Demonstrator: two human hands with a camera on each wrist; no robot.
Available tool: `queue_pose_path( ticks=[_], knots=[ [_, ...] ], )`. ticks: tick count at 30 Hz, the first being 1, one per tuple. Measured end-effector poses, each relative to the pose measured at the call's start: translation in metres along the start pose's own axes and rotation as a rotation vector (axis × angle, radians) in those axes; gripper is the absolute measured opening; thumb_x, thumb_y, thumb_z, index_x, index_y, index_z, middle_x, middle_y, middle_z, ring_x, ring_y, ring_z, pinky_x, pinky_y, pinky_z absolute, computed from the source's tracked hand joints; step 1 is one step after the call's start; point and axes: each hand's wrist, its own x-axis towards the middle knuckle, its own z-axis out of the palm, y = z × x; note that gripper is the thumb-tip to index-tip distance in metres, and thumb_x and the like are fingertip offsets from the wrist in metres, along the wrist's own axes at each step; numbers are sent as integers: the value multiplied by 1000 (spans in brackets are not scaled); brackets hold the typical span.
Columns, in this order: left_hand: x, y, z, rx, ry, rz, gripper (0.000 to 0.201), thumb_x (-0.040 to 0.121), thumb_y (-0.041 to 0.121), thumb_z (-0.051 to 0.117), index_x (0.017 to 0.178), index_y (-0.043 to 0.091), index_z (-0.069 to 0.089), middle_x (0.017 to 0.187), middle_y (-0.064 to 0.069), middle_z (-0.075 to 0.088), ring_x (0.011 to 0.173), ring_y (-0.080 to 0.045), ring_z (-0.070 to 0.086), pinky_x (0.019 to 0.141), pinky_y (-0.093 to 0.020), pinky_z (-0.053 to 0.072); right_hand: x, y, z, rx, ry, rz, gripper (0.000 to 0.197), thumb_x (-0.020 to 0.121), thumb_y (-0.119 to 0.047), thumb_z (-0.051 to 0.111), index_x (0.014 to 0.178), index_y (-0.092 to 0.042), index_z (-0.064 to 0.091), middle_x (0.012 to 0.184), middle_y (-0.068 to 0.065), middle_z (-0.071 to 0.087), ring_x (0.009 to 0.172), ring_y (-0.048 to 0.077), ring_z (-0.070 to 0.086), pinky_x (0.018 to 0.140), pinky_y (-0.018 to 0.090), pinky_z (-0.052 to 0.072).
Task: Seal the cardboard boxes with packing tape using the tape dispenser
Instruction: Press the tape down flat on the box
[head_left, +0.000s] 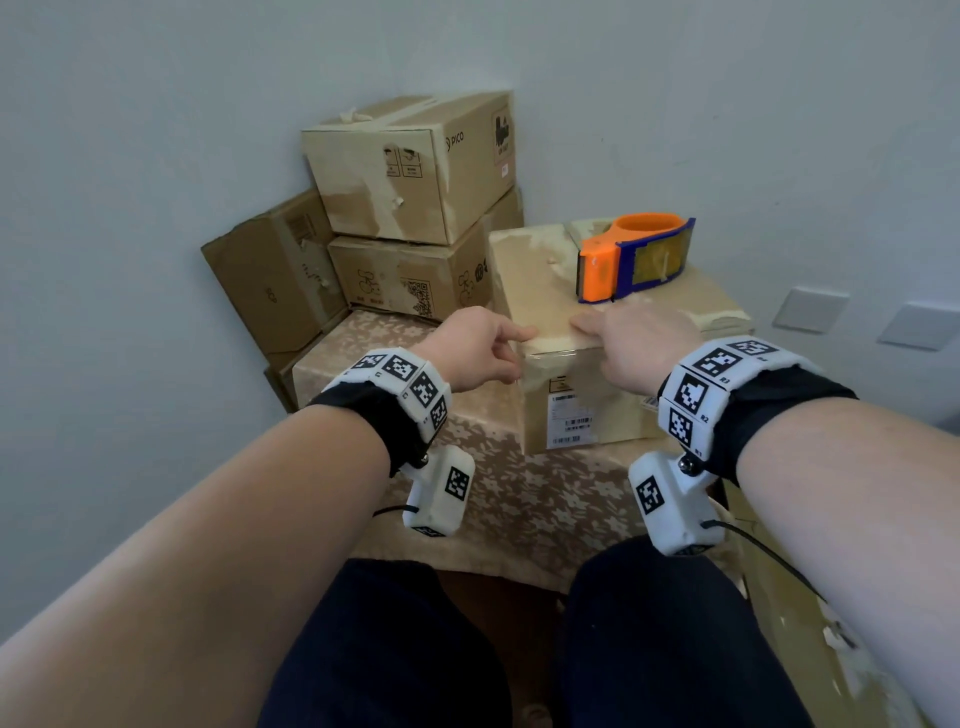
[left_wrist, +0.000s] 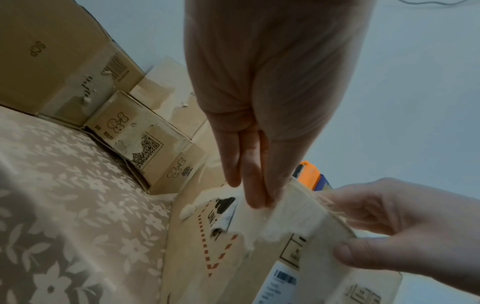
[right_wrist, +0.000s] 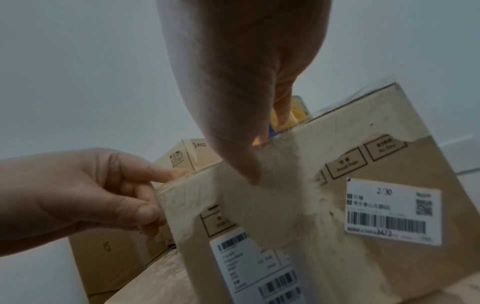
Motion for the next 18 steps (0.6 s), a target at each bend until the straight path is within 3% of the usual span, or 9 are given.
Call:
queue_pose_path(
  ticks=[4,10,15,18],
  knots=[
    [4,4,1,100,28,33,54,82,17,73,133,18,55,85,6,69,84,-9,64,86,-18,46,-3,-2,7,57,-1,15,39,88,-24,60,125,-20,50,110,6,59,99,26,56,72,35,49],
    [1,-3,10,172,102,92,52,86,25,70,135,22,53,85,-3,70,80,-16,63,81,-23,49,2,-1,9,29,-17,-3,45,87,-36,62,127,-19,50,112,6,59,102,25,55,73,33,46],
    [4,-2,25,166,241,71,53,82,27,73,132,20,56,68,12,55,71,-8,53,80,-23,47,5,-2,7,16,-28,13,48,88,-39,61,131,-21,49,118,6,58,107,26,54,79,35,47],
    [5,-1,26,168,234,52,58,79,28,76,132,21,56,66,16,54,70,-8,54,81,-26,50,5,-2,7,7,-24,10,44,88,-38,62,127,-21,51,111,6,58,103,26,54,73,33,45]
  ],
)
